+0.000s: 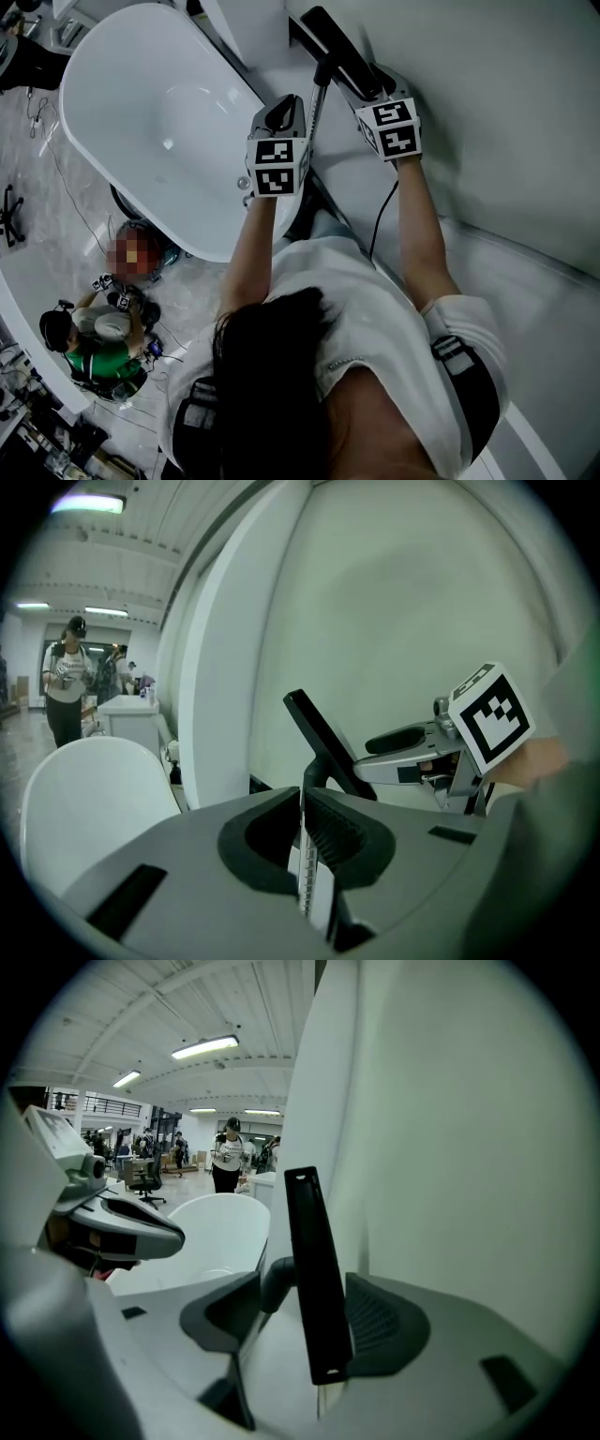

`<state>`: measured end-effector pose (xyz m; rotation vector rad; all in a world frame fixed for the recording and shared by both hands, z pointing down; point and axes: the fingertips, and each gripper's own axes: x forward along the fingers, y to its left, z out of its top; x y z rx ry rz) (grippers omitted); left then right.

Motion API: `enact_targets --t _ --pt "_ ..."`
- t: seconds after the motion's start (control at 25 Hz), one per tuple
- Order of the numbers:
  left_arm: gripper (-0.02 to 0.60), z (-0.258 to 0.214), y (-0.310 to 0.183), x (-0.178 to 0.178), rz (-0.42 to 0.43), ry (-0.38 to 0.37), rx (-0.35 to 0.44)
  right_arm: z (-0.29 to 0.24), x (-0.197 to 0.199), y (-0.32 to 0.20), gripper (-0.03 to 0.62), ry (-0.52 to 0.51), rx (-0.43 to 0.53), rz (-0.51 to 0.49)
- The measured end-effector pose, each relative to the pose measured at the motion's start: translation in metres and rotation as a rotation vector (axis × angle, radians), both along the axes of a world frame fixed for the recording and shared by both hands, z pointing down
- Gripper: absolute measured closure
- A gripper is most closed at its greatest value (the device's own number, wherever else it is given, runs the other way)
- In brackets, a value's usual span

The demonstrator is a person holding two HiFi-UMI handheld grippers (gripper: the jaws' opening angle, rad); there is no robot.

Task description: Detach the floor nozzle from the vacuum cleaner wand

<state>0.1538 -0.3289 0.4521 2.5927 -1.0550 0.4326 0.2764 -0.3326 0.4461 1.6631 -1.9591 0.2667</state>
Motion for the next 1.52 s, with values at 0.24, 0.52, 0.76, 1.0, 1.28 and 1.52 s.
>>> enact_targets --t 0.24,0.52,0.76,1.0,1.28,1.52 --pt "0.577 0.011 -0.011 0.009 -0.018 -0.002 -0.01 0.018 0.009 -0.019 0.309 0.034 -0.045 -0.039" --pt "0.577 0.02 -0.024 0.015 -0.048 -0.012 -0.022 0.04 0.016 -0.036 0.305 0.063 -0.105 -0.087" --pt "0.575 0.03 -0.029 0.014 -0.064 -0.021 -0.043 0.058 0.021 -0.045 0.305 0.127 -0.151 -0.104" --pt "0.575 0.036 -0.036 0.012 -0.077 -0.043 -0.049 0.071 0.024 -0.056 0.306 0.149 -0.175 -0.111" --pt "0.575 0.039 -0.042 0.013 -0.087 -0.046 -0.07 0.079 0.028 -0.067 0.306 0.184 -0.212 -0.128" --pt "0.575 0.048 -0.031 0.018 -0.056 -0.07 -0.086 0.084 0.023 -0.061 0.369 0.19 -0.222 -0.129"
